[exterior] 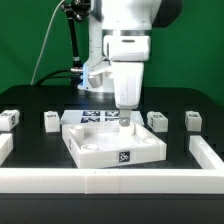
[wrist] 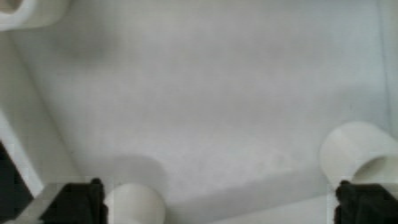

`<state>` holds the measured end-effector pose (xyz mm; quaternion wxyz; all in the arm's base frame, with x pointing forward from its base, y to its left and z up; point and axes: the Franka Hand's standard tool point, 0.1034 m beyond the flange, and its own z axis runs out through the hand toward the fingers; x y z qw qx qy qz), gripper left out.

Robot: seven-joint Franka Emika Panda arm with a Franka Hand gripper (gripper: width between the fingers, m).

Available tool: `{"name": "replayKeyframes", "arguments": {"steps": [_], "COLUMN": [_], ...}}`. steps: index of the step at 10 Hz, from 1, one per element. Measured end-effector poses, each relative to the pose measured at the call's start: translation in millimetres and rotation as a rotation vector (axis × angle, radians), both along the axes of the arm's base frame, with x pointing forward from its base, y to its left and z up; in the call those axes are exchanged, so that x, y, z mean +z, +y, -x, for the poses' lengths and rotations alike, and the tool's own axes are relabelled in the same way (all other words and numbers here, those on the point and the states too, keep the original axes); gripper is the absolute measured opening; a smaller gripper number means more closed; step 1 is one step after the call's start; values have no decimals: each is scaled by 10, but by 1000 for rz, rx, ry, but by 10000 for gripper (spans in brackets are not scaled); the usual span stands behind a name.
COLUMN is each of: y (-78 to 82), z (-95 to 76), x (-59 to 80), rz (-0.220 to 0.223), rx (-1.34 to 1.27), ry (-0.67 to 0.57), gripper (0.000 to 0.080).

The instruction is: Assemble one leg

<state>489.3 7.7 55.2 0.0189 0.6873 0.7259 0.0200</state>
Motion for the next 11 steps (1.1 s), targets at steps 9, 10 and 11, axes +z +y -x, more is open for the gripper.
{"name": "replayKeyframes", "arguments": {"steps": [9, 10, 11], "y": [-177, -213, -241], "z": [370, 458, 525], "x": [-125, -175, -237], "rz": [20, 19, 17], "rx": [63, 59, 56], "ry": [11, 25, 41], "gripper": [650, 650, 650]}}
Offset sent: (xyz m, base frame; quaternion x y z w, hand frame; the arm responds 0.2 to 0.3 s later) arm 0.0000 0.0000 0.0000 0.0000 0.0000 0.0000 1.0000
